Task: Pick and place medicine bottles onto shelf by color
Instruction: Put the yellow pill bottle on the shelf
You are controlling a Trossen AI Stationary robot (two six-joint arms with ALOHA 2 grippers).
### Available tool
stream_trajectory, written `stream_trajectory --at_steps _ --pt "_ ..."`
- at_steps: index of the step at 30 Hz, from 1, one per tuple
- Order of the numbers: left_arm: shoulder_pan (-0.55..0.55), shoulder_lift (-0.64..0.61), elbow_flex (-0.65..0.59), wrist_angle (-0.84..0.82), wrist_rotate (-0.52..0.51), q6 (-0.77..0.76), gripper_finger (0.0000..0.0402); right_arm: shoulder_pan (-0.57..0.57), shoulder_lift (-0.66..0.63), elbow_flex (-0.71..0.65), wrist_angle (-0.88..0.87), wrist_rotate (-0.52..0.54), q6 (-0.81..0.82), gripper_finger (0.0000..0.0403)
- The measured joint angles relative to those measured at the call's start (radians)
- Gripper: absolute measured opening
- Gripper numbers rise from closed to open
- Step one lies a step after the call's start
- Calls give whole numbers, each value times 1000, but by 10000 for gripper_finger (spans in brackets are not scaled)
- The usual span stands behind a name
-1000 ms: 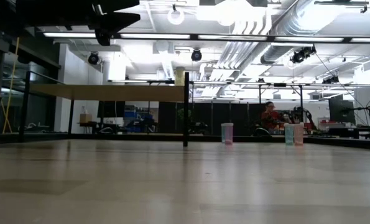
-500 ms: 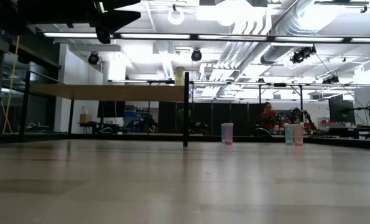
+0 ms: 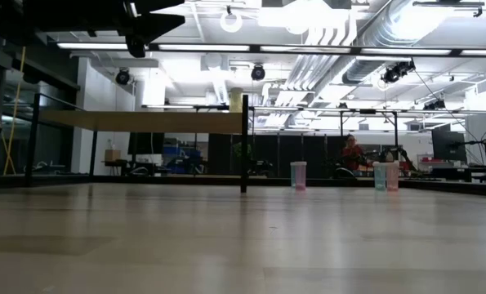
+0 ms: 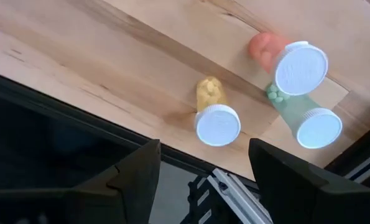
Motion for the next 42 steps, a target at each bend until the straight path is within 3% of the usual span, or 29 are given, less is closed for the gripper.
stream_trajectory --at_steps 25,42 --pt "0 0 0 -1 0 0 216 -26 73 -1 -4 -58 -74 236" --pt "0 0 0 -1 0 0 216 -34 73 -1 -7 -35 -97 236"
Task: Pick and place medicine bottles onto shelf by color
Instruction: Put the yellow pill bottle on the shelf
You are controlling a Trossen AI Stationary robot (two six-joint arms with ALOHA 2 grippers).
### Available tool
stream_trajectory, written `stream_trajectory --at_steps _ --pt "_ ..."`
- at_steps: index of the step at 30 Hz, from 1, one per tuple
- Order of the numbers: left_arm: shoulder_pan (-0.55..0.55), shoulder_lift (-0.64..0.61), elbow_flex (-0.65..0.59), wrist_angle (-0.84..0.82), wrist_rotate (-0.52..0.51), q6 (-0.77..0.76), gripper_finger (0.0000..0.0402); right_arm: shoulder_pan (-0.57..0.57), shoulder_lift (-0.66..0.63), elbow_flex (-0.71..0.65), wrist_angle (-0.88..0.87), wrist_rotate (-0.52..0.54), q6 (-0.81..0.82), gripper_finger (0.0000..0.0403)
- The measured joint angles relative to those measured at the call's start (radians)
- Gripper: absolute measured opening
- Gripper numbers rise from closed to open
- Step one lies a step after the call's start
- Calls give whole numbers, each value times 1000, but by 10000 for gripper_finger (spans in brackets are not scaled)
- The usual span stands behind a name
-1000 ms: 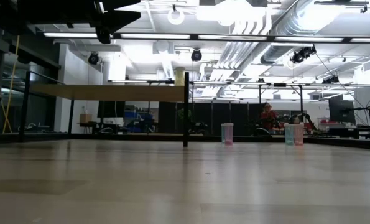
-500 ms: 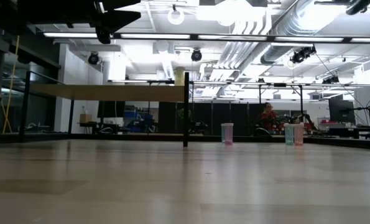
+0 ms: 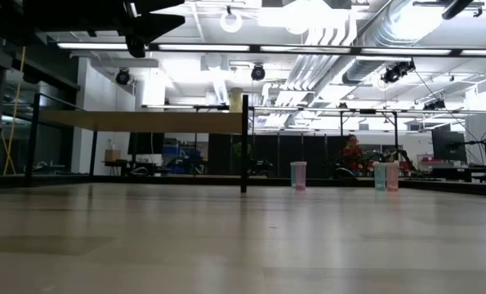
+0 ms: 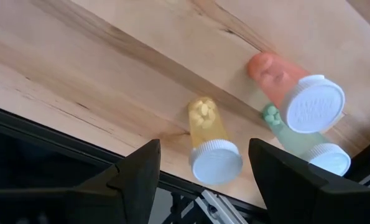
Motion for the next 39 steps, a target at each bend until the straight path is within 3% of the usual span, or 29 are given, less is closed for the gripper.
stream_trajectory --at_steps 5,19,39 --pt "0 0 0 0 3 0 216 0 0 0 0 5 -5 220" --pt "0 0 0 0 4 0 216 -6 0 0 -6 5 -26 107" --pt "0 0 0 0 11 -1 216 -6 -18 0 19 -10 -185 104"
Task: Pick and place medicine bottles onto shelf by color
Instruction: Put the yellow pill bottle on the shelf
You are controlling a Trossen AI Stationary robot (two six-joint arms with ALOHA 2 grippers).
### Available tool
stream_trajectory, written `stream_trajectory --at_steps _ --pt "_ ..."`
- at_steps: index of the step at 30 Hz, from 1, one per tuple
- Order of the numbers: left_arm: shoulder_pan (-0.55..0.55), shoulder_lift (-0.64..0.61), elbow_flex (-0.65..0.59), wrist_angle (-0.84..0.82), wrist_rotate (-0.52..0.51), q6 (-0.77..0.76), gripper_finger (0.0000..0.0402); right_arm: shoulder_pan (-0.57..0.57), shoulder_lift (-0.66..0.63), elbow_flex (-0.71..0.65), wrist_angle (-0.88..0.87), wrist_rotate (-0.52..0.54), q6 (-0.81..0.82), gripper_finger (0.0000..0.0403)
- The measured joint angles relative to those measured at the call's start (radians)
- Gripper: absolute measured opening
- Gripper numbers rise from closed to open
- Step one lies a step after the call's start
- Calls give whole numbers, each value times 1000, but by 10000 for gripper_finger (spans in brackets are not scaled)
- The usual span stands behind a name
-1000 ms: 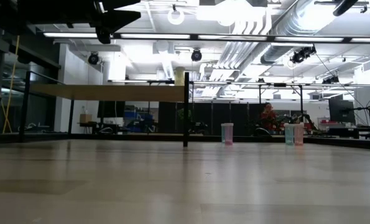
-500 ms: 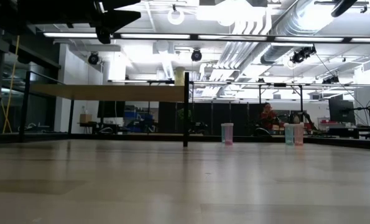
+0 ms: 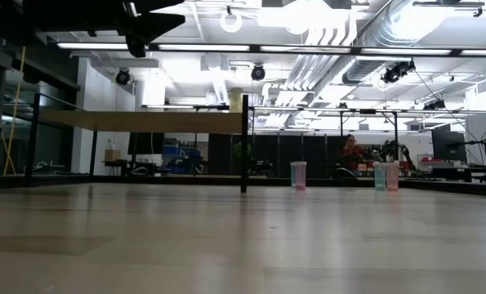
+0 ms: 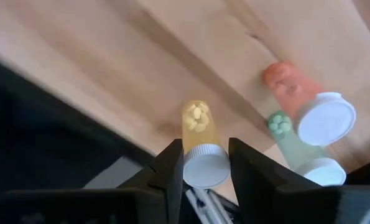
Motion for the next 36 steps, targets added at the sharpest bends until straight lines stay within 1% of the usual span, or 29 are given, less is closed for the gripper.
stream_trajectory --at_steps 4,8,10,14,17,20,22,24,27,33,36 --pt "0 0 0 1 0 0 216 -10 -51 0 27 58 -69 103" --pt "0 0 0 2 -1 -3 216 -47 -127 0 31 170 -164 103" --pt "0 0 0 2 -1 -3 216 -76 -165 0 37 232 -239 103" --pt "-1 0 0 1 -1 -3 216 -158 -231 1 93 344 -461 103" --pt "-1 0 0 -6 -1 -3 216 -258 -265 1 152 389 -680 103" --pt "-1 0 0 -7 -2 0 216 -385 -285 1 223 393 -912 103" --pt "-1 0 0 -14 -3 0 216 -480 -287 6 264 357 -1047 103" --pt "-1 0 0 -22 -3 0 216 -566 -281 36 255 328 -1161 103" --pt "-1 0 0 -47 -4 -2 216 -672 -265 116 241 326 -1322 103" --pt "-1 0 0 -81 -20 -15 216 -802 -228 302 169 345 -1559 103" --pt "1 0 0 -81 -37 -18 216 -853 -208 373 142 386 -1647 103"
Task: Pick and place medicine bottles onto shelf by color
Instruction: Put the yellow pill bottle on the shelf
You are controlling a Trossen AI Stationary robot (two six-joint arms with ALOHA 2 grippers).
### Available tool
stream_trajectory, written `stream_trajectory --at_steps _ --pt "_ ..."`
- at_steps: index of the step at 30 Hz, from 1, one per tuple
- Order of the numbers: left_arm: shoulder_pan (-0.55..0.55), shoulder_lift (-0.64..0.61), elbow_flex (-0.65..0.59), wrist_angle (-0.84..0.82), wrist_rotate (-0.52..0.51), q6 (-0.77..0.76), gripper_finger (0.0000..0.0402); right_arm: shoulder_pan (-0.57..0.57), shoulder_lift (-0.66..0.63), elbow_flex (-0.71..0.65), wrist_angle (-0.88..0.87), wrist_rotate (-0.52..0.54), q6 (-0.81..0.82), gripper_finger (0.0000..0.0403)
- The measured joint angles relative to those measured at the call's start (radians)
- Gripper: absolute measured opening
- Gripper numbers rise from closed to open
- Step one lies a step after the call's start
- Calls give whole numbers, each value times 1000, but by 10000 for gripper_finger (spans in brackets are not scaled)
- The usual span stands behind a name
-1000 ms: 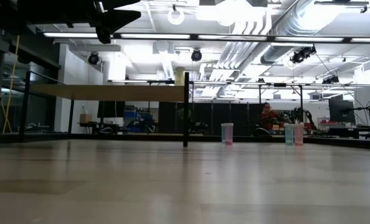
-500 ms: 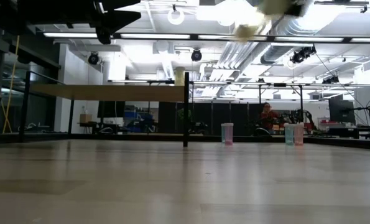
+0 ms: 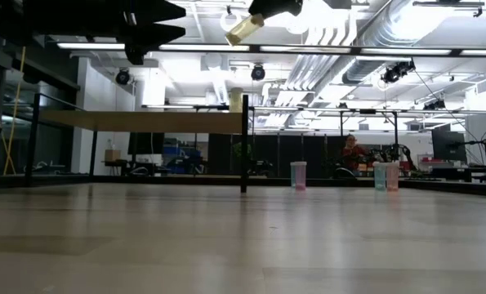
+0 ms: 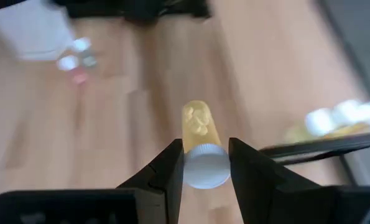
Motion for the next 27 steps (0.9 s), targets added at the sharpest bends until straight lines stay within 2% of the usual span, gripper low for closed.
stream_trajectory --at_steps 4,9,12,15,17,21,24,27 --pt "0 0 0 2 -35 0 216 -63 26 62 -28 5 -54 103" --pt "1 0 1 120 -122 0 216 -93 52 72 -70 -48 -67 103" --pt "1 0 33 150 -132 -29 216 -88 62 71 -102 -109 -80 103" --pt "-5 0 66 118 -93 -66 216 -72 62 70 -99 -149 -81 103" --pt "-14 0 84 40 -65 -94 216 -60 61 75 -90 -151 -100 103" --pt "-13 11 104 -133 -104 -113 216 -47 57 89 -79 -152 -149 103" --pt "18 37 105 -123 -150 -77 216 -57 59 88 -89 -153 -174 103" --pt "54 82 106 -69 -152 -62 216 -74 59 87 -90 -151 -205 103"
